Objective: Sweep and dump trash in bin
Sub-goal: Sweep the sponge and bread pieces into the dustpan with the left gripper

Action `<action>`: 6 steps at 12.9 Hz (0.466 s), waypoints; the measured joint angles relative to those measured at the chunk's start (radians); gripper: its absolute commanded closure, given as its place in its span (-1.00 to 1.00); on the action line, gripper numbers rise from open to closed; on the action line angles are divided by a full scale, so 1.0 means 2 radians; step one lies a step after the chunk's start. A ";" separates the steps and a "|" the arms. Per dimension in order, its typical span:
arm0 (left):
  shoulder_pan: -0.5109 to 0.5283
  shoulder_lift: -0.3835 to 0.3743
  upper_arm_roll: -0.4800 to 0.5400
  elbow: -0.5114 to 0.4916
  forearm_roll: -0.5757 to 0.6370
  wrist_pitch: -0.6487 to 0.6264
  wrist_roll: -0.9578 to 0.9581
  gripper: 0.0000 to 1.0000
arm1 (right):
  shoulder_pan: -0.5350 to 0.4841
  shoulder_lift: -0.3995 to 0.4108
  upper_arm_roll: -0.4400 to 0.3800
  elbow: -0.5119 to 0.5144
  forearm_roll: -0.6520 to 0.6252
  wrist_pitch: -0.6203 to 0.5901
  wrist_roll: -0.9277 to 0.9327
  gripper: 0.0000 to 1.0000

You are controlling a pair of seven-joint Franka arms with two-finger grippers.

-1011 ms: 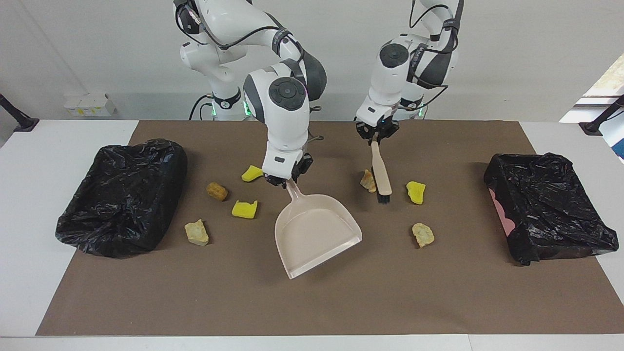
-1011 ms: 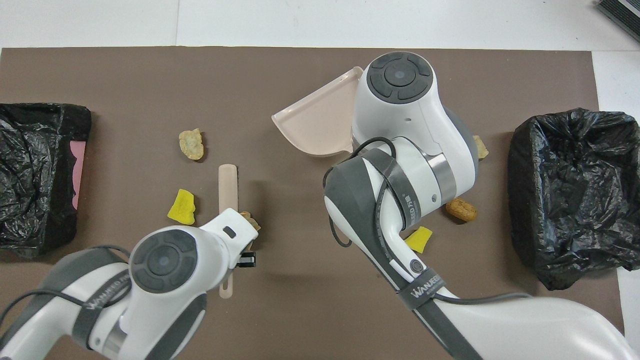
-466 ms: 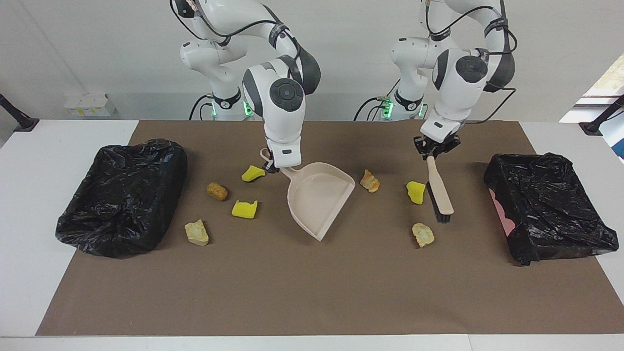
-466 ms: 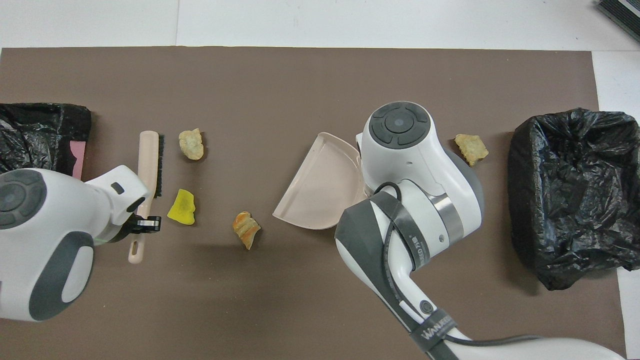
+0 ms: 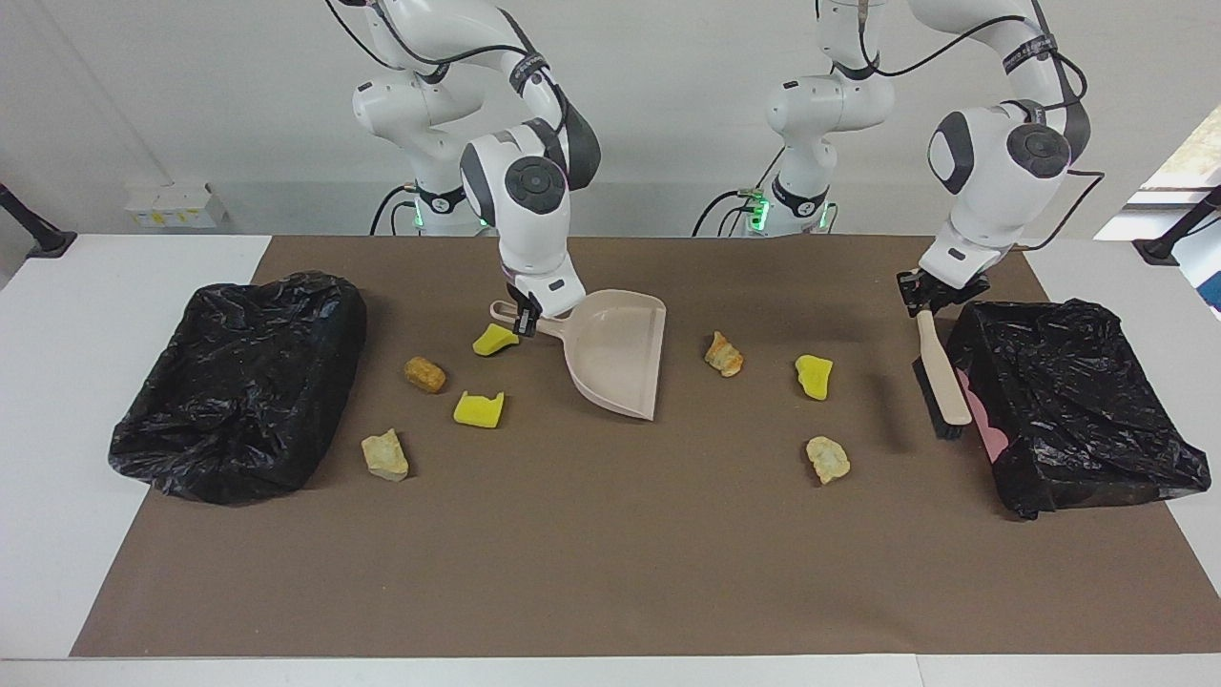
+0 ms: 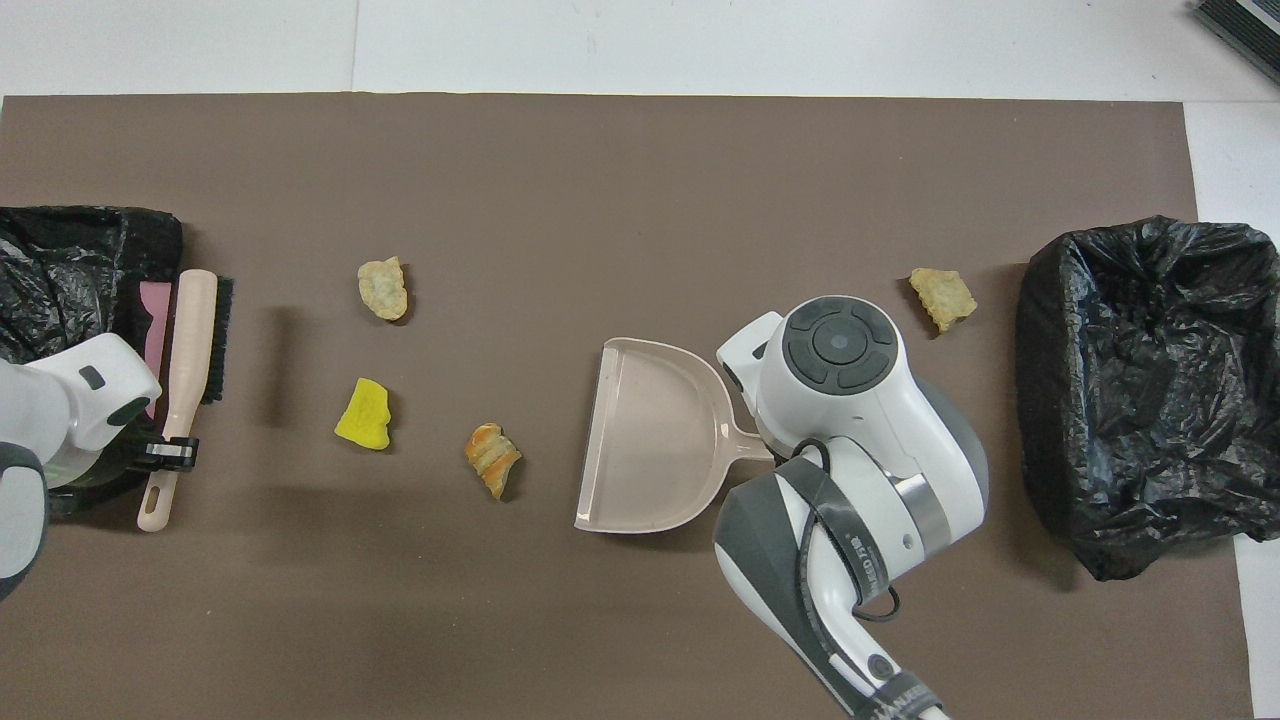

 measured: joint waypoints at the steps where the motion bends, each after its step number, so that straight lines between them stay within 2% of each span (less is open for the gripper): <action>1: -0.001 0.000 -0.005 -0.011 0.000 -0.001 -0.001 1.00 | -0.001 -0.001 0.000 -0.005 0.000 0.011 -0.008 1.00; 3: -0.012 -0.003 -0.011 -0.035 0.000 -0.001 -0.017 1.00 | -0.001 0.000 0.001 -0.011 0.000 0.022 -0.013 1.00; 6: -0.079 -0.004 -0.015 -0.058 -0.001 0.000 -0.098 1.00 | 0.001 0.006 0.001 -0.017 -0.002 0.029 -0.014 1.00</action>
